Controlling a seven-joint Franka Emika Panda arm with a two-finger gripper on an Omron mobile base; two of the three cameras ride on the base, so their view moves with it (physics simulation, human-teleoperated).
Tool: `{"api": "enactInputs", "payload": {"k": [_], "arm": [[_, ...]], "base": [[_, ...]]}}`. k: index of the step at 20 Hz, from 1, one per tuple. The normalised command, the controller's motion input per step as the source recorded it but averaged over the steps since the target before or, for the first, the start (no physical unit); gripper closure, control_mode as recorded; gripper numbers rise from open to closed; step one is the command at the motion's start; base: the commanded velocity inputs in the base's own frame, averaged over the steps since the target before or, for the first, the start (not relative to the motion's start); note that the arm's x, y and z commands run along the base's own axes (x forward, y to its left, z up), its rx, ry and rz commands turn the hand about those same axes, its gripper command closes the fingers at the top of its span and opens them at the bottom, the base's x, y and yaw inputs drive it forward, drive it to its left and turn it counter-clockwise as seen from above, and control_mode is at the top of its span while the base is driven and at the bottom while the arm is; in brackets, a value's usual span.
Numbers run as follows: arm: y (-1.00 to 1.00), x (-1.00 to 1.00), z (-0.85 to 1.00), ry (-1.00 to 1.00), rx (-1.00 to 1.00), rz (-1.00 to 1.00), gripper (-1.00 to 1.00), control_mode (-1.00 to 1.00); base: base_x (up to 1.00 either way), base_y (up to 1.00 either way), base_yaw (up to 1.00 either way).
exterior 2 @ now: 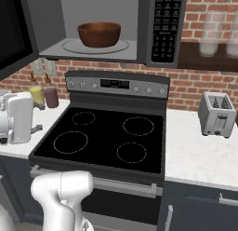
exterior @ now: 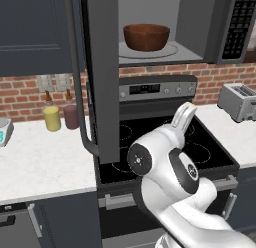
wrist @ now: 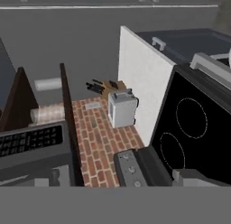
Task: Open the microwave, place the bowl with waffle inside the microwave, then close the microwave door and turn it on.
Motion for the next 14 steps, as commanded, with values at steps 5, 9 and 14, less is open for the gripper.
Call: {"api": "enactInputs", "payload": {"k": [5,9,14], "arm": [[0.33,0.0,-0.5,-0.01,-0.1,0.0,-1.0,-1.0],[0.04,0.0,-0.6,-0.03,-0.06,0.0,-1.0,-1.0],[0.17,0.0,-0.44,0.0,-0.05,0.0,-1.0,-1.0]], "base": [[0.0,0.0,0.0],[0.0,0.0,0.0],[0.0,0.0,0.0]]}}
